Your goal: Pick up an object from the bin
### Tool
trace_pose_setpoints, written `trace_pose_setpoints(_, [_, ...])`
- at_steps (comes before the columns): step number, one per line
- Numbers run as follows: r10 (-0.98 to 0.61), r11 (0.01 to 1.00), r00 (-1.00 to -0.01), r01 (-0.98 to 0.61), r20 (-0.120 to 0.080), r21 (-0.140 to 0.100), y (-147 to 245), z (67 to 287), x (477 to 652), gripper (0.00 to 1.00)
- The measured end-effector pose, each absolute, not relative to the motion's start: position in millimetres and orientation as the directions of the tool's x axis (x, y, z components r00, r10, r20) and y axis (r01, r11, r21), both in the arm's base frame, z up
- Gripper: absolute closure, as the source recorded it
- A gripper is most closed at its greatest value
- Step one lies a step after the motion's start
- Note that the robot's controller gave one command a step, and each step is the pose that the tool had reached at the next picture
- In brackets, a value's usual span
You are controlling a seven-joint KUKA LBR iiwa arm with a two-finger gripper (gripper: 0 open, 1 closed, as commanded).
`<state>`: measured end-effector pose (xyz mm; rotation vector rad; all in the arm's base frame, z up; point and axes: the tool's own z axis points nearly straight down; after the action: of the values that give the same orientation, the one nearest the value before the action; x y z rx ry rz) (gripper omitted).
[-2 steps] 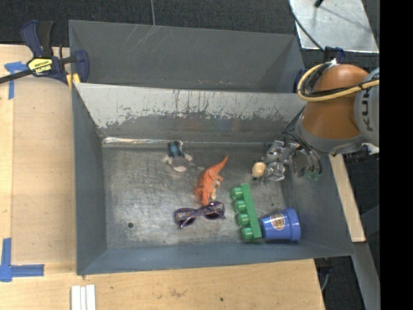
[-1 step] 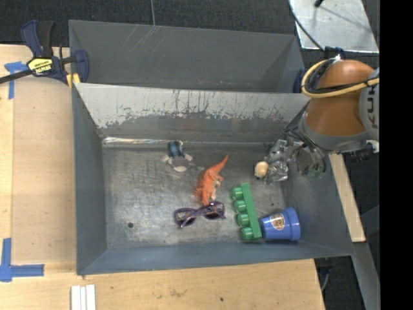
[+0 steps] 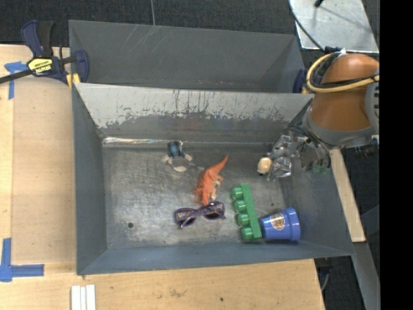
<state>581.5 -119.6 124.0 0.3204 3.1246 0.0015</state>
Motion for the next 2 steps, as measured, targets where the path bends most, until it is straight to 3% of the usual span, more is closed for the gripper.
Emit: trace_pose_setpoints(2, [0.203, 0.979, -0.979, 0.203, -0.009, 0.001, -120.2, 144.9, 583.2, 1.00])
